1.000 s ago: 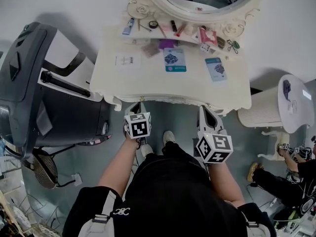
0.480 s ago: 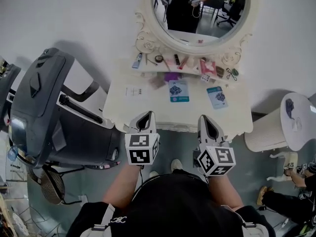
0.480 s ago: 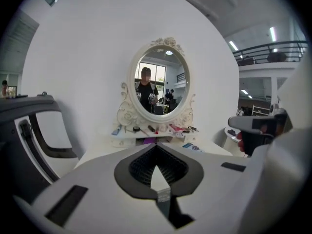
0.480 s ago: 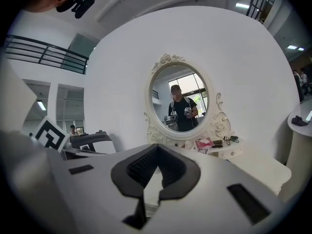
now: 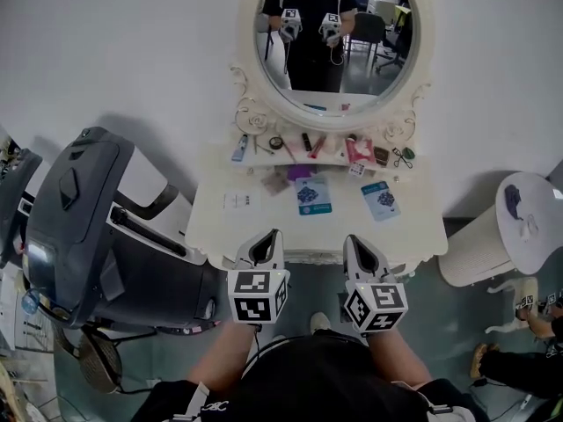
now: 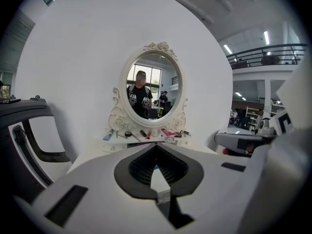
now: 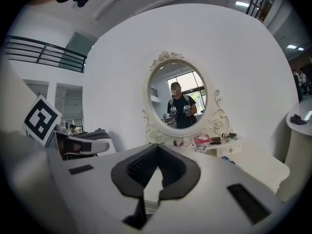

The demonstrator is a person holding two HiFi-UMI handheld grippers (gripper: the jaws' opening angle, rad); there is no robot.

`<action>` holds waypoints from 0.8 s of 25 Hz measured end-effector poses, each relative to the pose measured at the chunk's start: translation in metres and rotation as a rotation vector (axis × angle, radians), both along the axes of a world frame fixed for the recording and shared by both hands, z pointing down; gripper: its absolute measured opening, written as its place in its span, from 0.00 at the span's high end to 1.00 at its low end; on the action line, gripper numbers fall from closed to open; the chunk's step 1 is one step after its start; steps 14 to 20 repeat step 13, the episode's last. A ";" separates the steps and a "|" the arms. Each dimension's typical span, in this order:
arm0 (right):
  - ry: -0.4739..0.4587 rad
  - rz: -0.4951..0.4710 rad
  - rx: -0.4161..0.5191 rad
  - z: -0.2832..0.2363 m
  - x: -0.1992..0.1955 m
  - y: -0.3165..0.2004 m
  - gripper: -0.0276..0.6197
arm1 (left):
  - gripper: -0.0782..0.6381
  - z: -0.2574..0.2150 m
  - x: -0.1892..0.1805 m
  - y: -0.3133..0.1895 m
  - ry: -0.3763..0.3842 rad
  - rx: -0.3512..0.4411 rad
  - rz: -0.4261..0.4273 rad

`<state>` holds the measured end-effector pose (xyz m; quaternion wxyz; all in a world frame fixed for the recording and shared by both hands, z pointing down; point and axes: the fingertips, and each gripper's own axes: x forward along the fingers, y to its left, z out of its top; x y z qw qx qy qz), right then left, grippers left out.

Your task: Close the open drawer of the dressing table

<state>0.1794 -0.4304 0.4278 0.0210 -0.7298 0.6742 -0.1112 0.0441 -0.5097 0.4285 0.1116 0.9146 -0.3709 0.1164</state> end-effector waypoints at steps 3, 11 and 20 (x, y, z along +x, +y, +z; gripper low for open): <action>-0.013 -0.005 -0.004 0.002 0.000 0.002 0.94 | 0.88 0.004 0.003 0.003 0.026 -0.038 0.016; -0.016 -0.007 -0.013 0.007 -0.002 0.005 0.94 | 0.88 0.009 0.001 0.006 0.038 -0.060 0.020; -0.016 -0.009 -0.016 0.008 -0.003 0.006 0.94 | 0.88 0.011 0.002 0.007 0.036 -0.063 0.022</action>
